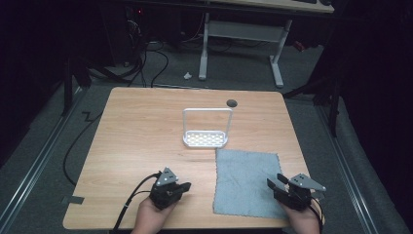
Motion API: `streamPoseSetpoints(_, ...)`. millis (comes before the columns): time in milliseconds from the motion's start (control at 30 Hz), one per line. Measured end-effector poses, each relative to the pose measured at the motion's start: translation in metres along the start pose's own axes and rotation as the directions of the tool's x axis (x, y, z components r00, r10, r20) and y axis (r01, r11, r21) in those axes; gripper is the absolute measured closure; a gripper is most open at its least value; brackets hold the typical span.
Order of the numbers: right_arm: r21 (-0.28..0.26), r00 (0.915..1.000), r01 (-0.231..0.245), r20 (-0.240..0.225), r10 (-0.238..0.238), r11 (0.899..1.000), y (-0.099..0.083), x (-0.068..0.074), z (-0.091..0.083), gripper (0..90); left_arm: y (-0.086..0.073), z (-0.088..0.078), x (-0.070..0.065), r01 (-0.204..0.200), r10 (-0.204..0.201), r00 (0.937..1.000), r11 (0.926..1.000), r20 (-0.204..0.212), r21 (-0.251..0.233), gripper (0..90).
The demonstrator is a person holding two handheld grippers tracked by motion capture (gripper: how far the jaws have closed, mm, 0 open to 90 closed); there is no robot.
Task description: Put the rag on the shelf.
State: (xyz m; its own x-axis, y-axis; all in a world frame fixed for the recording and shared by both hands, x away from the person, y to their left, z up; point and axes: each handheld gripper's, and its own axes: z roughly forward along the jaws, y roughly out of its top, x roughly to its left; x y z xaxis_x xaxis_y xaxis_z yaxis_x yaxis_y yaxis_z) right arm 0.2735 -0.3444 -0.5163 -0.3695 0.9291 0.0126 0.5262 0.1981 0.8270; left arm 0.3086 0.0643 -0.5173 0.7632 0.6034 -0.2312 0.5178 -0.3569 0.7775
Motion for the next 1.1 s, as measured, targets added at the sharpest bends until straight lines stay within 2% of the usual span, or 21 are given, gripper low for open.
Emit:
streamPoseSetpoints(67, -0.002, 1.0, 0.002, -0.002, -0.002, 1.0, 0.0, 0.0, -0.001, 50.7, 0.002, 0.011, -0.01, -0.008, 0.008, 0.9996, 1.0, 0.029, 0.005, 89.8)
streamPoseSetpoints(233, 0.004, 1.0, -0.001, -0.008, 0.001, 1.0, 0.0, -0.001, -0.001, 50.8, 0.013, 0.035, -0.031, -0.063, 0.061, 0.9962, 0.9975, 0.062, 0.032, 89.8)
streamPoseSetpoints(500, 0.009, 0.9999, 0.009, -0.01, -0.009, 1.0, -0.001, -0.002, 0.0, 50.9, 0.027, 0.06, -0.047, -0.111, 0.106, 0.9925, 0.9911, 0.06, 0.075, 89.8)
streamPoseSetpoints(667, 0.008, 0.9998, 0.013, -0.012, -0.013, 1.0, -0.001, -0.002, 0.0, 51.0, 0.026, 0.07, -0.053, -0.151, 0.146, 0.988, 0.9813, 0.05, 0.119, 89.9)
streamPoseSetpoints(767, 0.011, 0.9999, 0.008, -0.013, -0.008, 1.0, -0.001, -0.002, 0.0, 51.1, 0.024, 0.069, -0.054, -0.162, 0.157, 0.9865, 0.9784, 0.046, 0.128, 89.9)
streamPoseSetpoints(833, 0.011, 0.9999, 0.005, -0.013, -0.005, 1.0, -0.001, -0.002, -0.001, 51.4, 0.023, 0.065, -0.054, -0.193, 0.19, 0.9812, 0.9714, 0.034, 0.138, 89.9)
streamPoseSetpoints(867, 0.013, 0.9999, -0.001, -0.013, 0.002, 1.0, -0.001, -0.002, -0.001, 51.5, 0.021, 0.063, -0.053, -0.196, 0.193, 0.9807, 0.9708, 0.033, 0.139, 89.9)
streamPoseSetpoints(967, 0.014, 0.9999, 0.001, -0.014, 0.0, 1.0, -0.001, -0.001, -0.001, 51.5, 0.016, 0.054, -0.049, -0.197, 0.195, 0.9805, 0.97, 0.028, 0.143, 89.9)
streamPoseSetpoints(1100, 0.015, 0.9998, 0.006, -0.017, -0.005, 1.0, -0.001, 0.0, 0.0, 51.5, 0.004, 0.036, -0.039, -0.177, 0.176, 0.9841, 0.9744, 0.02, 0.138, 89.9)
